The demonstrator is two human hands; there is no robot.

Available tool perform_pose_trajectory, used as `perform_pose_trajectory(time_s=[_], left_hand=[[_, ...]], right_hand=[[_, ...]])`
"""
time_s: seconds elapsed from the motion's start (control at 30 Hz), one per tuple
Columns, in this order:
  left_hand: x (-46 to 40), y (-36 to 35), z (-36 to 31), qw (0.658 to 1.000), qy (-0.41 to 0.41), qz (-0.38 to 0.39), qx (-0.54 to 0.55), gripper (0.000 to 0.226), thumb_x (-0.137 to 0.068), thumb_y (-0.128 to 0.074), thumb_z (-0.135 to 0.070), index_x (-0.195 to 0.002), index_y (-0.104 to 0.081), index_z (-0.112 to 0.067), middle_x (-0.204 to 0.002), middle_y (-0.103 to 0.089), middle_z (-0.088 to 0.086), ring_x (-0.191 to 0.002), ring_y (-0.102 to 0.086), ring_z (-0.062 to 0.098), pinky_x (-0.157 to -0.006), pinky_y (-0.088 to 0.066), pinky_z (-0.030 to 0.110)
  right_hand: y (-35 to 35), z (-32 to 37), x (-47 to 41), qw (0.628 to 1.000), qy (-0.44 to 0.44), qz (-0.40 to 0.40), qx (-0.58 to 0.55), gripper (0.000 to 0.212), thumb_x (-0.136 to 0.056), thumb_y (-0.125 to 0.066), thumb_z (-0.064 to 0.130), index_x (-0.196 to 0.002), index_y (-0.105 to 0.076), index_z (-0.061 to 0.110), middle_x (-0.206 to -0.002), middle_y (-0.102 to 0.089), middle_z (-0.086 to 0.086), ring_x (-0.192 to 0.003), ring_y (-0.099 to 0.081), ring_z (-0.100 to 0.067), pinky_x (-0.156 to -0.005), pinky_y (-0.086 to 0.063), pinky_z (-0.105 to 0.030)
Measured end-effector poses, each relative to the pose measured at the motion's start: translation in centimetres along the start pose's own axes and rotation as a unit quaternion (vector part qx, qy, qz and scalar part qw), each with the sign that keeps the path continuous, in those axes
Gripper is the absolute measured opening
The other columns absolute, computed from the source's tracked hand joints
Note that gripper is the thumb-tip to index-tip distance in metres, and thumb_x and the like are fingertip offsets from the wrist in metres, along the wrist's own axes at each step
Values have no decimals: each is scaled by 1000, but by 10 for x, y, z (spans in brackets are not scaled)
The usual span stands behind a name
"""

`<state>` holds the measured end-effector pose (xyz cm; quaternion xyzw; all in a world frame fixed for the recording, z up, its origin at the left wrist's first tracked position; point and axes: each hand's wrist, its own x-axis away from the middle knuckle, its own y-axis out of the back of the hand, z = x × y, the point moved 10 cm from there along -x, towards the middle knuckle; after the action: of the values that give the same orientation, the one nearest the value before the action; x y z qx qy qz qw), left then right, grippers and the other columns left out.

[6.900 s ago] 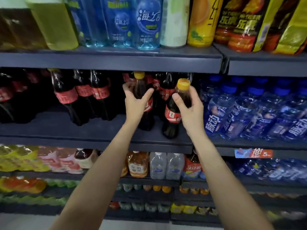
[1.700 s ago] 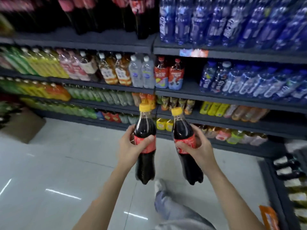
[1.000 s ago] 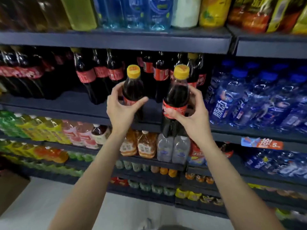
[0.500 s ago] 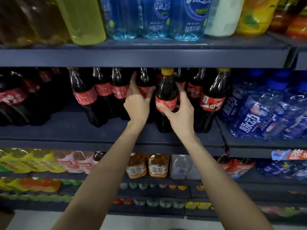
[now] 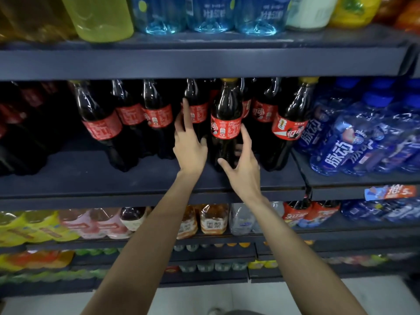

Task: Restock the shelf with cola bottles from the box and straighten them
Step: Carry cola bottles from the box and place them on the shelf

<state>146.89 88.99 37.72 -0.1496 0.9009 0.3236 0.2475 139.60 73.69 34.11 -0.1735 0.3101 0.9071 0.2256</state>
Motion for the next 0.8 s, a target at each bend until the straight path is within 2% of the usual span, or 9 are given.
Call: perform_pose_trajectory(time_s=[0.1, 0.17, 0.23, 0.27, 0.33, 0.4, 0.57, 0.67, 0.8], left_hand=[[-5, -7, 0, 1000, 3, -9, 10, 113, -71, -58, 8, -144, 10, -45, -151, -28, 8, -118, -53, 34, -73, -55, 38], [-3, -9, 3, 999, 6, -8, 50, 104, -75, -57, 9, -148, 1, -39, -153, -24, 9, -129, -44, 32, -85, -53, 39], [8, -1, 8, 991, 4, -2, 132, 81, -87, -52, 3, -150, -14, -28, -154, -22, 8, -138, -33, 22, -101, -43, 29], [16, 6, 12, 984, 13, 2, 176, 69, -92, -48, -1, -149, -19, -26, -154, -23, 5, -139, -30, 16, -103, -39, 20], [36, 21, 20, 970, 44, 15, 238, 57, -98, -43, -8, -148, -22, -28, -154, -27, 0, -137, -32, 9, -100, -36, 9], [50, 31, 25, 962, 72, 30, 261, 55, -99, -43, -10, -148, -23, -25, -150, -35, 0, -133, -39, 8, -98, -37, 6], [69, 26, 25, 963, 117, 109, 218, 54, -97, -50, -16, -147, -30, -19, -140, -48, 0, -123, -49, 9, -93, -39, 8], [88, 37, 9, 974, 107, 112, 163, 41, -95, -53, -18, -136, -46, -16, -123, -60, -2, -106, -56, 7, -89, -44, 17], [135, 42, -38, 976, 46, 183, 110, 23, -94, -56, -25, -116, -60, -21, -91, -65, -16, -84, -59, -2, -76, -46, 15]], right_hand=[[-1, 2, 1, 1000, 8, 11, 14, 101, -81, -74, 19, -147, -1, 40, -133, -53, -9, -112, -59, -23, -87, -53, -45], [-4, 5, -1, 999, 16, 24, 17, 100, -82, -73, 19, -147, 0, 40, -136, -53, -11, -108, -61, -24, -86, -53, -42], [-11, 11, -1, 999, 27, 41, 14, 99, -83, -73, 19, -147, -1, 40, -133, -55, -12, -106, -62, -25, -86, -53, -41], [-16, 16, -2, 998, 30, 48, 5, 98, -83, -72, 18, -147, -1, 39, -134, -55, -11, -110, -60, -25, -88, -53, -42], [-28, 22, -3, 997, 26, 68, -22, 96, -83, -71, 14, -150, -4, 33, -137, -52, -11, -120, -55, -22, -93, -51, -45], [-37, 26, -4, 996, 19, 81, -36, 92, -84, -69, 10, -151, -7, 27, -141, -49, -10, -125, -51, -21, -98, -48, -43], [-32, 23, 8, 994, 5, 105, 10, 83, -90, -63, 16, -151, -8, 23, -149, -36, -7, -134, -40, -24, -102, -40, -36], [-2, 20, 29, 992, 10, 116, 47, 60, -92, -59, 21, -146, -32, 18, -144, -43, -7, -130, -42, -24, -104, -40, -40], [66, 17, 81, 991, 19, 115, 66, 35, -92, -59, 21, -126, -57, 18, -116, -65, -1, -108, -61, -16, -89, -51, -40]])
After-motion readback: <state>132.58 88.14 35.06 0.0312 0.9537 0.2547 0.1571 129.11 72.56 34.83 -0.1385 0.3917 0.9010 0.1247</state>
